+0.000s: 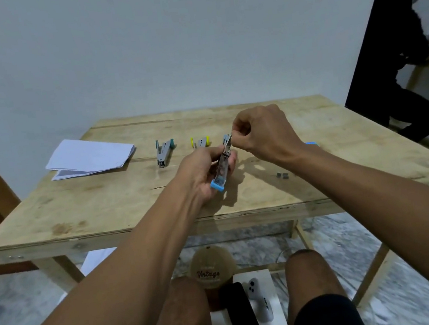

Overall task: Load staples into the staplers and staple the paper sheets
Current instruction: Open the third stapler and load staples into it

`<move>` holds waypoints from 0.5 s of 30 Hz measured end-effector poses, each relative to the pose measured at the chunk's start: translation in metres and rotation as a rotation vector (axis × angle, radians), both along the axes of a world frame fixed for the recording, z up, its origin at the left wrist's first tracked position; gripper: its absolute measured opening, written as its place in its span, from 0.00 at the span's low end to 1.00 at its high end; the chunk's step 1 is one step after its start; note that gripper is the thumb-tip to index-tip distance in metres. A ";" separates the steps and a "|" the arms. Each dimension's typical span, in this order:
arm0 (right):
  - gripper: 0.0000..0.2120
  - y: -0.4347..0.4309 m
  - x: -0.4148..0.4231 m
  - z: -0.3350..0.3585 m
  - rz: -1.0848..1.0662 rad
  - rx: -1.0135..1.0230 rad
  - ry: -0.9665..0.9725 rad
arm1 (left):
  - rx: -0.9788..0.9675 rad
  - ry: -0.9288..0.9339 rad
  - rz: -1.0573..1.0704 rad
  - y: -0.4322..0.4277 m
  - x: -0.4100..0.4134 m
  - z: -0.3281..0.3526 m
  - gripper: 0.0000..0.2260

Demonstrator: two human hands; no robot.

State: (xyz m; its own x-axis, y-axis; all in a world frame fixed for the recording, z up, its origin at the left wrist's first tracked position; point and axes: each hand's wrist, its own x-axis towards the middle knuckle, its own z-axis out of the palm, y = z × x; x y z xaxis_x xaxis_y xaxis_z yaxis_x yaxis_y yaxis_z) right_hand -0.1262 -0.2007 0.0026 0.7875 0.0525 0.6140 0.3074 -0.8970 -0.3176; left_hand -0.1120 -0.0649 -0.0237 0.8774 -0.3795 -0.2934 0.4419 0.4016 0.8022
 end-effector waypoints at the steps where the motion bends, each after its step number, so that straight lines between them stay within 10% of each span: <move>1: 0.03 0.001 0.000 0.001 0.006 -0.001 -0.004 | 0.008 0.002 0.000 0.001 0.002 0.000 0.05; 15: 0.09 -0.005 -0.007 0.012 0.102 -0.002 0.201 | -0.015 0.032 0.008 0.004 0.004 0.001 0.08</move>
